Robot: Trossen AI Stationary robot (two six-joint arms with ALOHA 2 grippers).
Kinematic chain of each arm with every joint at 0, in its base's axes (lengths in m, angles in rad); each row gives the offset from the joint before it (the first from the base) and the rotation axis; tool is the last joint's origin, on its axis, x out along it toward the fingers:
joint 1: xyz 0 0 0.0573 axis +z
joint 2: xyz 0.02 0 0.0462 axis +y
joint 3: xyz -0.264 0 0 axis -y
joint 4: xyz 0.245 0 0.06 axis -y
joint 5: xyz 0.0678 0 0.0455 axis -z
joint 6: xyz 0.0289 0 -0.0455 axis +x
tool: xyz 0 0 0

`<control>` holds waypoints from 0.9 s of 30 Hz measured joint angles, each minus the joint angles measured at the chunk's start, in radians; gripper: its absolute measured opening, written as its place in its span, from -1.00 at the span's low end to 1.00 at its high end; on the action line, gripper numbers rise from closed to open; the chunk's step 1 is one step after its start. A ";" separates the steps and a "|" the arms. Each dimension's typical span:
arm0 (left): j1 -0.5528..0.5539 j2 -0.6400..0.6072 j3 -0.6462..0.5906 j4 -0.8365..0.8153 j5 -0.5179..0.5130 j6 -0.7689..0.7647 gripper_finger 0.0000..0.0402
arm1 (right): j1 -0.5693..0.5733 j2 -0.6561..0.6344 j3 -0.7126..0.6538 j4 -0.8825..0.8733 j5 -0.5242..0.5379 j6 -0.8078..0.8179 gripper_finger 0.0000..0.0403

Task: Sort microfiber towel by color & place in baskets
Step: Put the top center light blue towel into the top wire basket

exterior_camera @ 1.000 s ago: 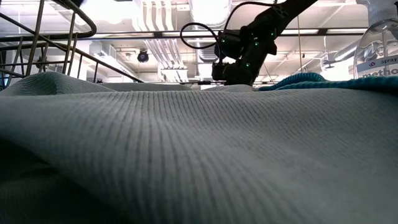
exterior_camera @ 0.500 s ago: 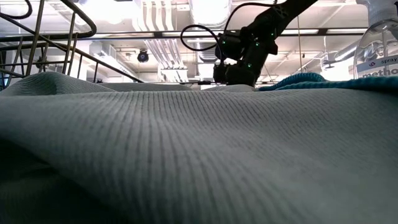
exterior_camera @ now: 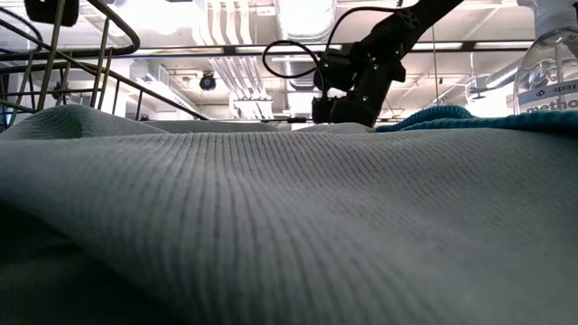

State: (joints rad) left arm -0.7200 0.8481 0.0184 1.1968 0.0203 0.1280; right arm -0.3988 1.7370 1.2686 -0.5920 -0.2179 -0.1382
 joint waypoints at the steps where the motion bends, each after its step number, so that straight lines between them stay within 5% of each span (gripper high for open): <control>1: 0.000 0.000 0.010 -0.032 -0.001 0.002 -0.43 | 0.000 0.000 -0.005 0.001 -0.001 0.000 -0.15; 7: 0.000 0.044 0.102 -0.191 -0.011 -0.149 -0.43 | 0.000 -0.001 -0.044 0.002 0.001 -0.017 -0.15; 15: 0.000 0.131 0.243 -0.304 -0.011 -0.160 -0.43 | 0.000 -0.001 -0.059 0.004 0.000 0.026 -0.15; 27: 0.102 -0.116 0.233 -0.392 -0.029 -0.161 -0.43 | 0.000 -0.001 -0.059 -0.002 0.000 0.024 -0.15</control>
State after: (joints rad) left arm -0.6180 0.7322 0.2515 0.8052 -0.0084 -0.0329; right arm -0.3992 1.7363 1.2095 -0.5941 -0.2176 -0.1143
